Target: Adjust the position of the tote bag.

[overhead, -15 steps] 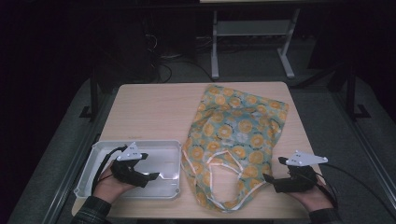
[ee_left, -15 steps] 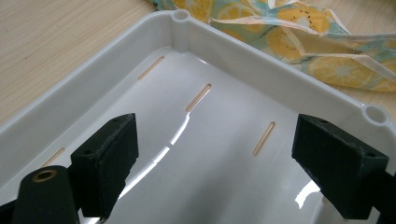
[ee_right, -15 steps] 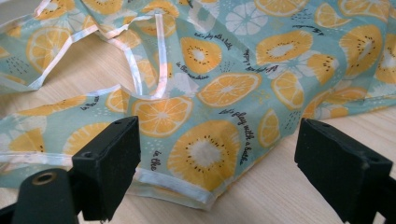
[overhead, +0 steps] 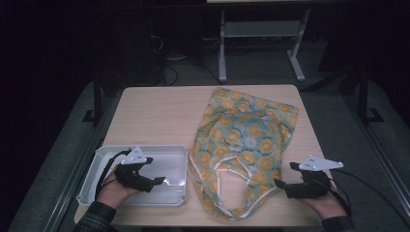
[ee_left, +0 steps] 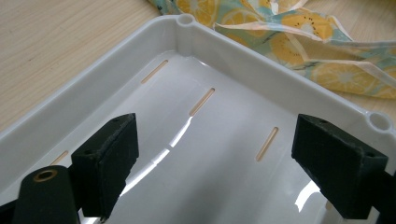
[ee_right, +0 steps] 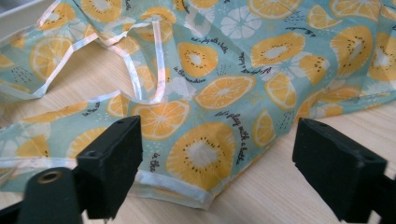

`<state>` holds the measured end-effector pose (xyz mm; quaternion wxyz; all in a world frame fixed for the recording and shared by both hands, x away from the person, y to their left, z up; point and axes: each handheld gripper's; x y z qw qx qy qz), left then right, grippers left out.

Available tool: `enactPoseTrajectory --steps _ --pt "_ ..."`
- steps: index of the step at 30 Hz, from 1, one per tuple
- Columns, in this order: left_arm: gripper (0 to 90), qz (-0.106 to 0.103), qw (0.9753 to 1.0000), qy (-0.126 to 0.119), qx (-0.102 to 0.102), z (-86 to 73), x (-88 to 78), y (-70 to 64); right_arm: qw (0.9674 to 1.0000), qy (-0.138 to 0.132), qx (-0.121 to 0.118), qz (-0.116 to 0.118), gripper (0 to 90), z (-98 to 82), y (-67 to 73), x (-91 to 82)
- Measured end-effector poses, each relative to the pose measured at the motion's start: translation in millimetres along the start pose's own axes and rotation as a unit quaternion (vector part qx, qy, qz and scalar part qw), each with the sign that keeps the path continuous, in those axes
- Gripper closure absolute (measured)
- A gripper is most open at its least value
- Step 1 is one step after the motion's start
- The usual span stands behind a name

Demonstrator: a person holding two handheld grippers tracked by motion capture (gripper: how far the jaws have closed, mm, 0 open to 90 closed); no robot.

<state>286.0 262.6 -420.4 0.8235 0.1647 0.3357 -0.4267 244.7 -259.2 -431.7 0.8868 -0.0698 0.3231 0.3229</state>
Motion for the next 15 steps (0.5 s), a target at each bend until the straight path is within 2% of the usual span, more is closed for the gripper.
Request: enactPoseTrajectory --steps 3,8,12,15 --pt "14.6 -0.002 1.0 -0.002 0.004 1.2 -0.5 -0.4 1.0 0.003 0.002 -0.001 20.0 4.3 -0.3 0.2" --pt "18.7 -0.004 0.9999 -0.013 0.006 9.6 -1.1 -1.8 0.9999 0.003 0.01 -0.003 33.2 13.5 -2.2 1.1" --pt "28.5 -0.008 0.9996 -0.027 0.005 21.4 -1.2 -1.5 0.9997 0.01 0.02 -0.003 49.0 20.0 -5.5 3.2" --pt "42.1 -0.022 0.9993 -0.03 0.009 30.3 1.2 -0.8 0.9994 0.025 0.023 0.008 63.1 22.4 -6.2 4.9"
Point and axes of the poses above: each handheld gripper's, and its own axes: x roughly forward along the jaws, z roughly out of its top, y roughly to its left, and after that the axes turned 1 degree about x, right-handed
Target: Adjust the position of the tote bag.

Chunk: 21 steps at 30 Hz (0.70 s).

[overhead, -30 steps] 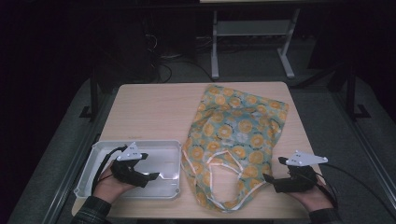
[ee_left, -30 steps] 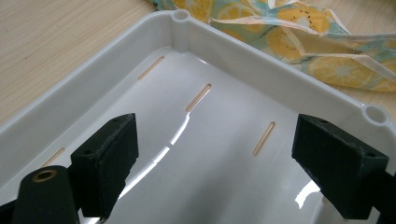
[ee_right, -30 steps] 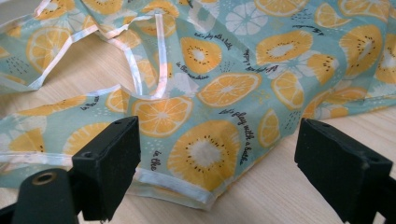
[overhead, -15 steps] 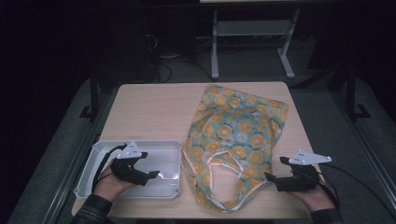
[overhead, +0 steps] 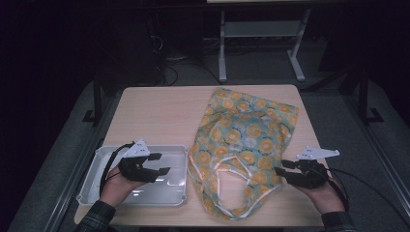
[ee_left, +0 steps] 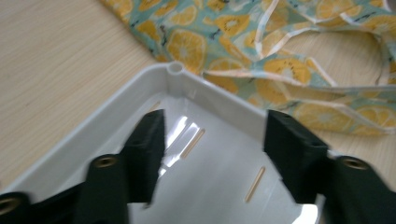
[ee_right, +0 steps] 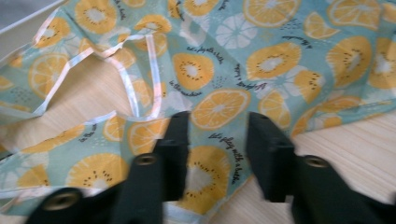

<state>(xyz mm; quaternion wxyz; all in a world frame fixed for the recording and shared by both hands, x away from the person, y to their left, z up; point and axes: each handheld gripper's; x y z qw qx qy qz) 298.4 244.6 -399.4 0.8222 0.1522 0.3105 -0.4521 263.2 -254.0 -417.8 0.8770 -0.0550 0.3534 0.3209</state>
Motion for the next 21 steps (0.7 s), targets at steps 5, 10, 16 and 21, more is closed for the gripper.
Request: enactPoseTrajectory --steps 5,10,16,21 --pt "63.6 -0.013 0.9996 0.01 0.025 17.3 9.8 0.1 0.9997 0.018 -0.012 0.012 79.9 6.6 3.9 6.1" --pt "82.5 -0.019 0.9993 0.007 0.033 37.3 22.4 2.0 0.9981 0.045 -0.041 0.014 88.5 11.4 11.7 16.8" --pt "89.8 -0.025 0.9984 0.028 0.043 56.3 46.7 8.3 0.9955 0.063 -0.069 0.017 89.6 12.1 12.5 24.5" --pt "89.8 -0.027 0.9962 0.058 0.059 68.9 72.2 5.3 0.9947 0.076 -0.064 0.024 89.5 7.5 8.4 27.8"
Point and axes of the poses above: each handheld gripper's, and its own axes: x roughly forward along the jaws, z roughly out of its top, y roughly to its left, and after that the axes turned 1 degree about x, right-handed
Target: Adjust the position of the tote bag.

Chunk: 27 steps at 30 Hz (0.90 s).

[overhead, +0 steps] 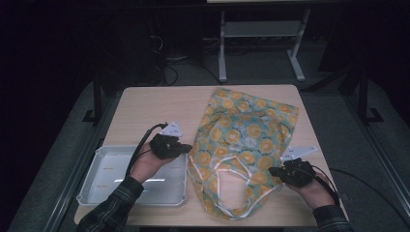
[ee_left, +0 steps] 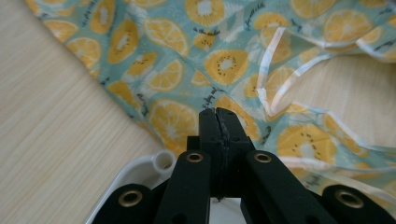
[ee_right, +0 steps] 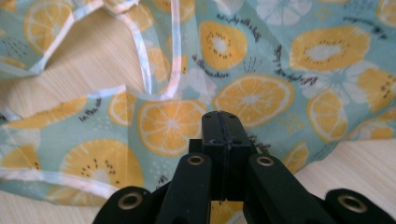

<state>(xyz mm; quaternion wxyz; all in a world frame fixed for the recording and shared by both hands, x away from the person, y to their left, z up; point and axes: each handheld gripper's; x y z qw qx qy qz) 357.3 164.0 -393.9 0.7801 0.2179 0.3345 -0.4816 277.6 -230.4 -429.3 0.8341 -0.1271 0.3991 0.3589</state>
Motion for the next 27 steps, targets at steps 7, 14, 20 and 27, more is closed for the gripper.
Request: enactPoseTrajectory --steps 7,14,20,27 --pt "89.8 0.007 0.999 0.042 0.011 12.5 32.4 -2.4 0.9998 0.016 -0.006 -0.005 89.6 -4.6 1.3 2.4" --pt "89.8 0.012 0.997 0.076 0.011 11.6 53.6 -1.2 0.9995 0.033 -0.001 -0.002 89.6 -8.8 1.2 8.1" --pt "89.8 0.013 0.9948 0.101 0.004 9.2 61.0 1.4 0.9984 0.055 -0.01 -0.01 89.6 -11.9 0.8 14.5" --pt "89.9 0.014 0.9918 0.127 0.009 7.9 68.3 -0.5 0.9974 0.069 -0.013 -0.016 89.6 -13.6 0.0 18.1"
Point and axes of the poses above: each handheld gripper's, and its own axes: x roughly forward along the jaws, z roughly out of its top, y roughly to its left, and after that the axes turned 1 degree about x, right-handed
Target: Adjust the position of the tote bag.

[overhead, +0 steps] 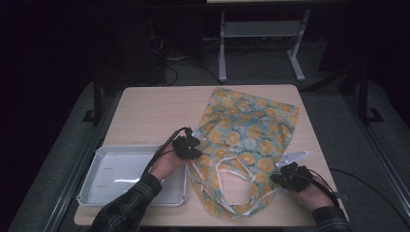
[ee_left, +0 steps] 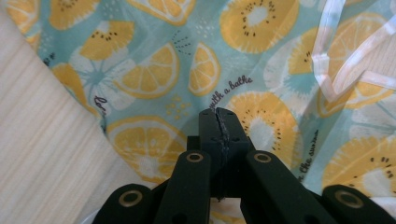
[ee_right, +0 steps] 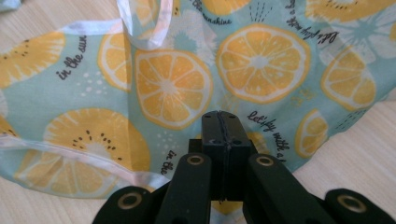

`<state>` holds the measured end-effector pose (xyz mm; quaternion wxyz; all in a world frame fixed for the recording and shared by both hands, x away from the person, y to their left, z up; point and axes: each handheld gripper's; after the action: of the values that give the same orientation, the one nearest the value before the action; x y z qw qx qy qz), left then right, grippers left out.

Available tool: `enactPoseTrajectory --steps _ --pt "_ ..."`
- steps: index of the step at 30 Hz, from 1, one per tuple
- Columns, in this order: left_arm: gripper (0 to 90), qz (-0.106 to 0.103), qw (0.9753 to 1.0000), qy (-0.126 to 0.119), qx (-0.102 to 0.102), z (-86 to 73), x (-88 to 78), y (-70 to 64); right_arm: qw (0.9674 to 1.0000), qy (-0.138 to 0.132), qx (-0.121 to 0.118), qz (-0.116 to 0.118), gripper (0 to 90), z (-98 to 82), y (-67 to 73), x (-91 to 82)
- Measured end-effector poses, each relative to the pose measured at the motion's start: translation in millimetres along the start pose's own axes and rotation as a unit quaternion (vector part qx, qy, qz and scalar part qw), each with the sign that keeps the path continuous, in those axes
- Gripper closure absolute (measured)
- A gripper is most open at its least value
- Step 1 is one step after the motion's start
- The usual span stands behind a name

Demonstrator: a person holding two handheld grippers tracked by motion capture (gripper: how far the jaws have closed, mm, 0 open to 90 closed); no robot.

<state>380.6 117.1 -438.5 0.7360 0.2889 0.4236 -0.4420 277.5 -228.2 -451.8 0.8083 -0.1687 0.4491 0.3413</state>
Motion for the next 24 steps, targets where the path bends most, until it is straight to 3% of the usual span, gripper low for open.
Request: enactPoseTrajectory --steps 7,11,21,24 --pt "90.0 -0.006 0.9998 0.018 -0.001 0.4 6.4 -2.2 1.0 0.009 0.001 0.002 89.6 -1.2 -1.4 1.0" --pt "90.0 -0.008 0.9996 0.027 0.009 1.9 7.3 -4.0 0.9999 0.011 0.003 0.001 89.7 -1.6 -1.6 0.5" --pt "90.0 -0.02 0.9992 0.032 0.01 3.9 7.5 -10.6 0.9998 0.018 0.005 -0.01 89.7 -3.3 -5.5 -1.9" --pt "90.0 -0.024 0.9988 0.038 0.02 5.1 6.9 -13.7 0.9997 0.019 0.009 -0.014 89.7 -4.6 -7.7 -2.8"
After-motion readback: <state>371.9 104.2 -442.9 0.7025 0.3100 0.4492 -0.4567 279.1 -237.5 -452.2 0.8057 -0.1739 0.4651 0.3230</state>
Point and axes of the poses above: each handheld gripper's, and its own axes: x roughly forward along the jaws, z roughly out of its top, y roughly to its left, and after that the axes turned 1 degree about x, right-handed
